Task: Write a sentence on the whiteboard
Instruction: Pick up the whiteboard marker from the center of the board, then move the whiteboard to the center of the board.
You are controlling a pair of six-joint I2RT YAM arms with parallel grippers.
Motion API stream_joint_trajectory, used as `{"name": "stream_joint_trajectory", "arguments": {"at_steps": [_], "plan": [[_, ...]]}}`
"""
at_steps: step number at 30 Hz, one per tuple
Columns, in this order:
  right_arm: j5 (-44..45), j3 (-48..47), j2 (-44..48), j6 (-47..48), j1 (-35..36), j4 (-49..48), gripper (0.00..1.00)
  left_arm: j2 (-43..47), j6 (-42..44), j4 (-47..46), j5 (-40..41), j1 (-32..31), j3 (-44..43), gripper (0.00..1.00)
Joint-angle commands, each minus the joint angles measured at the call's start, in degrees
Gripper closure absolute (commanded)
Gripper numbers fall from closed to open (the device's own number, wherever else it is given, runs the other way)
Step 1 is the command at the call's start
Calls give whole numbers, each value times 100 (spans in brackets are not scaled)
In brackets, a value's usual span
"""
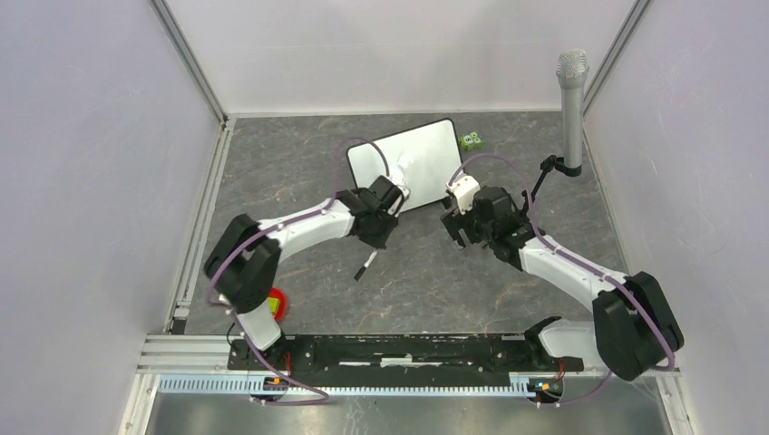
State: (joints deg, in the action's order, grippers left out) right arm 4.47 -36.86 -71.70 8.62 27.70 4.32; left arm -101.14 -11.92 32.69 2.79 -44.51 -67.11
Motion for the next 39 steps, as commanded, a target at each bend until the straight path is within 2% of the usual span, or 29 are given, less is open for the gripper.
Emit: {"name": "stream_joint_trajectory", "arguments": {"at_steps": [1,7,15,21,33,39], "plan": [[-18,-426,-322,-138,-6,-385,10,1183,199,273,-156,209,-363,98],[305,-839,-1033,-377,1,-852,25,2002,-74,571,-239,843,-747,98],[358,-1390,-2071,-580,-3,-1275,37,2881,-280,657,-252,1604,-834,98],[374,-1710,-2579,-581,-2,-1385,40,3207,-288,806,-252,1733,-860,98],[415,-2104,-3097,-636,-6,-1322,43,3276,-268,875,-252,1814,-1015,98],[302,-2236,-3252,-658,-63,-1192,50,3267,-260,879,-252,1814,-1030,98]]}}
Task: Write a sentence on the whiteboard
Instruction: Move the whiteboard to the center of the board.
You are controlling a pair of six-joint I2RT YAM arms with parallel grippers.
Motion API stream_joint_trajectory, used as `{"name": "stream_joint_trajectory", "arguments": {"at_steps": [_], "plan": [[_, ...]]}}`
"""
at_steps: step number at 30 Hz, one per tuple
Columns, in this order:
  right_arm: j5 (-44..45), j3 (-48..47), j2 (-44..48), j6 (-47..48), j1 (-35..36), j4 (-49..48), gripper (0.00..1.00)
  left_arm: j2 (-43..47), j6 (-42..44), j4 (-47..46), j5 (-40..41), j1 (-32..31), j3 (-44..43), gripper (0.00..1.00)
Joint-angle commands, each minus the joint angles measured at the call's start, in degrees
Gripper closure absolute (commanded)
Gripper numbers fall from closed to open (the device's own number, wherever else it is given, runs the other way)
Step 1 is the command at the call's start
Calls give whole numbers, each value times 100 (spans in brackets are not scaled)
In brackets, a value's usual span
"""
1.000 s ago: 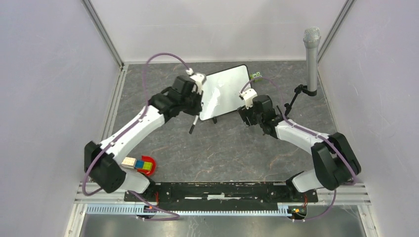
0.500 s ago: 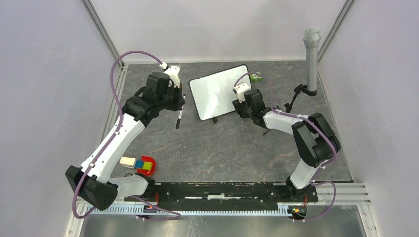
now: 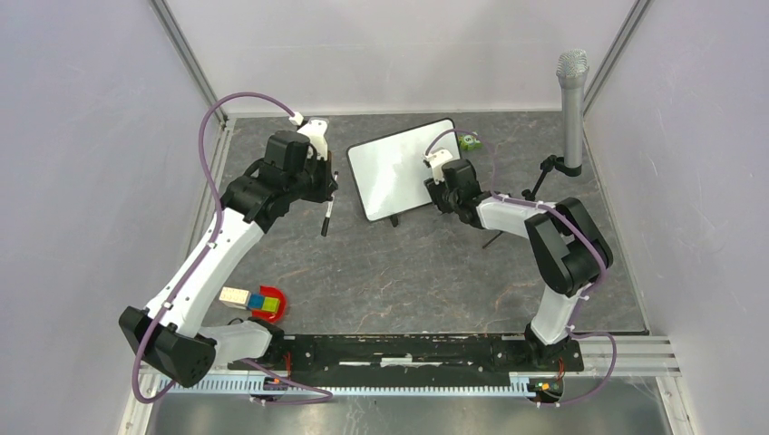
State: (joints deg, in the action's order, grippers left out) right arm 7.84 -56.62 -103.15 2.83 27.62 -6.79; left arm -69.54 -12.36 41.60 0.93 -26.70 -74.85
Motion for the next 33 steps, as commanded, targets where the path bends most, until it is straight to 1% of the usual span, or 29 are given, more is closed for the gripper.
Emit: {"name": "stream_joint_trajectory", "arguments": {"at_steps": [1,5,6,9,13,23,25,29,31,33], "plan": [[-57,-270,-126,-76,-69,-71,53,106,-214,-12,-67,33,-270,98],[-130,-305,-152,-97,-107,39,61,83,-175,-12,-67,40,-348,98],[-130,-304,-144,-89,-111,79,64,81,-165,-12,-67,42,-379,98],[-213,-217,-55,-42,-108,127,78,65,-150,-11,-69,41,-433,98],[-332,-59,151,7,-103,257,100,59,-133,30,-24,38,-500,98],[-759,818,981,-252,140,437,100,59,-147,104,74,86,-664,98],[-764,989,1138,-274,261,488,100,49,-175,133,78,94,-732,98],[-628,1256,1381,-719,604,661,100,31,-213,124,175,102,-791,98],[-620,1337,1494,-854,777,923,100,11,-240,129,190,111,-810,98],[-649,1466,1628,-925,958,920,100,-7,-270,129,201,129,-827,98]]}}
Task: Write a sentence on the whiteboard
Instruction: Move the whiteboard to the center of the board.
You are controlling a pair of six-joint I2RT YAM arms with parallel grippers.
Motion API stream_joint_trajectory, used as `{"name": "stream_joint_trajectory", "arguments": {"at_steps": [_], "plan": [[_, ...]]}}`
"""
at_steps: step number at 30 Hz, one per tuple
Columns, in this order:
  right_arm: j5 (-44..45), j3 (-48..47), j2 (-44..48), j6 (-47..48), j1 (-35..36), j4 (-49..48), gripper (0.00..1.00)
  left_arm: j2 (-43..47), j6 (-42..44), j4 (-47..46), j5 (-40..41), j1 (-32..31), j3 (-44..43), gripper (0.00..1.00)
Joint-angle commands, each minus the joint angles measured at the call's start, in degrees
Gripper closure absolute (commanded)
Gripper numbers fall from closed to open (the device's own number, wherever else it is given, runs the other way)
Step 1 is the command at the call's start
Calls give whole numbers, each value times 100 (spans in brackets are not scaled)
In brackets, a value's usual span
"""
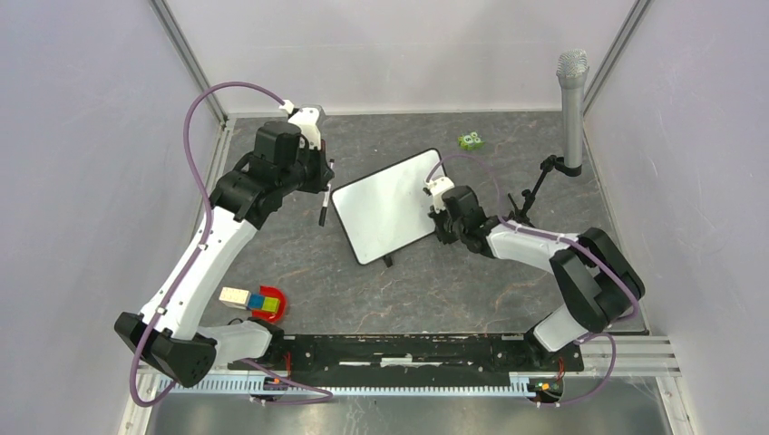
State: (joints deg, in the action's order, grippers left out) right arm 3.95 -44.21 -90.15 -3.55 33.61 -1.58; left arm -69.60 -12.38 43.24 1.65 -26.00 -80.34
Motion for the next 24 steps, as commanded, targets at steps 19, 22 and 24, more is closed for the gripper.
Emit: {"name": "stream_joint_trajectory", "arguments": {"at_steps": [19,22,24], "plan": [[-8,774,1280,-1103,1764,903,83,-217,-281,-37,134,130,-433,98],[-123,845,1516,-988,1764,1041,64,-269,-289,-35,107,137,-441,98],[-303,905,1614,-870,1764,1104,53,-300,-286,-35,80,137,-457,98]]}}
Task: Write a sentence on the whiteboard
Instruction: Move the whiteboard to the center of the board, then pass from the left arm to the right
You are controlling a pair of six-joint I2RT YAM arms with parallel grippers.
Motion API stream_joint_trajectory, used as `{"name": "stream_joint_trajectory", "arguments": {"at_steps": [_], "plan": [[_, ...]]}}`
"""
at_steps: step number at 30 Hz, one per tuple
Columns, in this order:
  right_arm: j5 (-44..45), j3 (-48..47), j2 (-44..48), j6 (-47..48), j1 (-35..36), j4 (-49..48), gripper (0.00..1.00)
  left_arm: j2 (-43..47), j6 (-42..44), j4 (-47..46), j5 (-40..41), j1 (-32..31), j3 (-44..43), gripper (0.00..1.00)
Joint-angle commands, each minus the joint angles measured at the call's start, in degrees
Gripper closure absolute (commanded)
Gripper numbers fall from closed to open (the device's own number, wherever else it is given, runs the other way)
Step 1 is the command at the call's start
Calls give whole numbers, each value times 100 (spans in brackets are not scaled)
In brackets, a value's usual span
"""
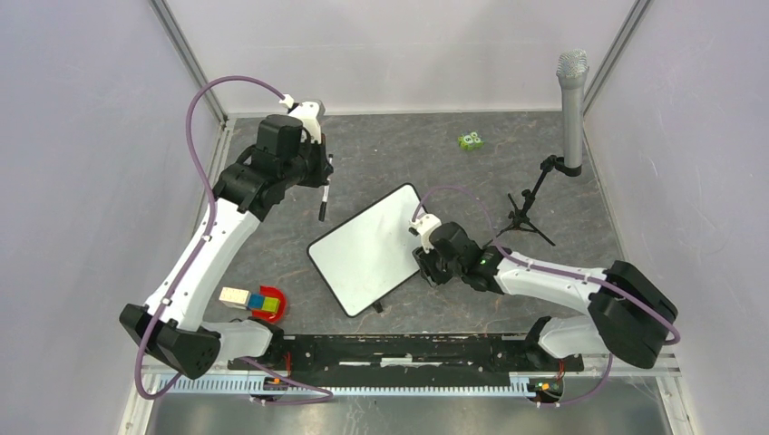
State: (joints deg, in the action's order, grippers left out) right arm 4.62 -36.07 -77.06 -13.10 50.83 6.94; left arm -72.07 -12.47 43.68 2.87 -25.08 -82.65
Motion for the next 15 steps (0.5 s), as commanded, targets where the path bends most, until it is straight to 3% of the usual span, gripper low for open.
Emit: {"name": "stream_joint_trajectory", "arguments": {"at_steps": [1,3,7,11,15], "plan": [[-522,142,367,125,46,251,52,-60,-278,-79,-49,47,-238,98],[-845,284,504,149,41,186,49,-83,-288,-79,-70,47,-252,98],[-1522,307,667,307,41,129,53,-104,-352,-96,-249,47,-270,98],[-1773,-266,836,930,37,515,51,-135,-393,-160,-602,55,-334,98],[-1888,-1089,1117,1667,9,908,35,-117,-484,-395,-1196,58,-337,98]]}}
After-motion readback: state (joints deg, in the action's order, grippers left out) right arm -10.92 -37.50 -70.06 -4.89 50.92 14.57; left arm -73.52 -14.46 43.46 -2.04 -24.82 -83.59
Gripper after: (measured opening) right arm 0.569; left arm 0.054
